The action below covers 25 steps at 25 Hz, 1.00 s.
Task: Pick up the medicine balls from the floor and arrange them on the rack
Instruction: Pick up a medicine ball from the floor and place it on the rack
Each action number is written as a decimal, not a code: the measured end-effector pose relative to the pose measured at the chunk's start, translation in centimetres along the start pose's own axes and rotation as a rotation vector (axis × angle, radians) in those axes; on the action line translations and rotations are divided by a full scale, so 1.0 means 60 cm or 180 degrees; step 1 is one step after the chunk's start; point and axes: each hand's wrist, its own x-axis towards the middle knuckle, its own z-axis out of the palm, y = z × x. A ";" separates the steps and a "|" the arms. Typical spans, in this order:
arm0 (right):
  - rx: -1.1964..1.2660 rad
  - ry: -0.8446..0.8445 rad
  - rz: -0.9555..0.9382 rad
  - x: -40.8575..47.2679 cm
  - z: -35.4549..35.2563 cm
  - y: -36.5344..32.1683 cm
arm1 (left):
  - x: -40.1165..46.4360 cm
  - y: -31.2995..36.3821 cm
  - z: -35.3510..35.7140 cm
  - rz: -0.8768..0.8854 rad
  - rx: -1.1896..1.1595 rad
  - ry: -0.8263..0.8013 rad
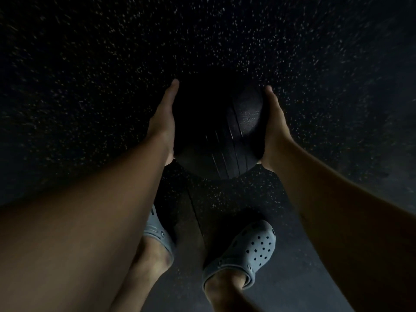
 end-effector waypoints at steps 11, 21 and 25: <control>0.0199 0.0007 -0.0280 -0.292 -0.033 -0.087 | -0.272 0.109 -0.045 0.0210 -0.0315 -0.0474; 0.0536 -0.0675 -0.2087 -0.991 -0.036 -0.473 | -0.959 0.508 -0.137 0.1936 -0.1050 -0.0973; 0.0798 -0.1181 -0.3145 -1.313 -0.005 -0.607 | -1.270 0.639 -0.217 0.3003 -0.1522 -0.1010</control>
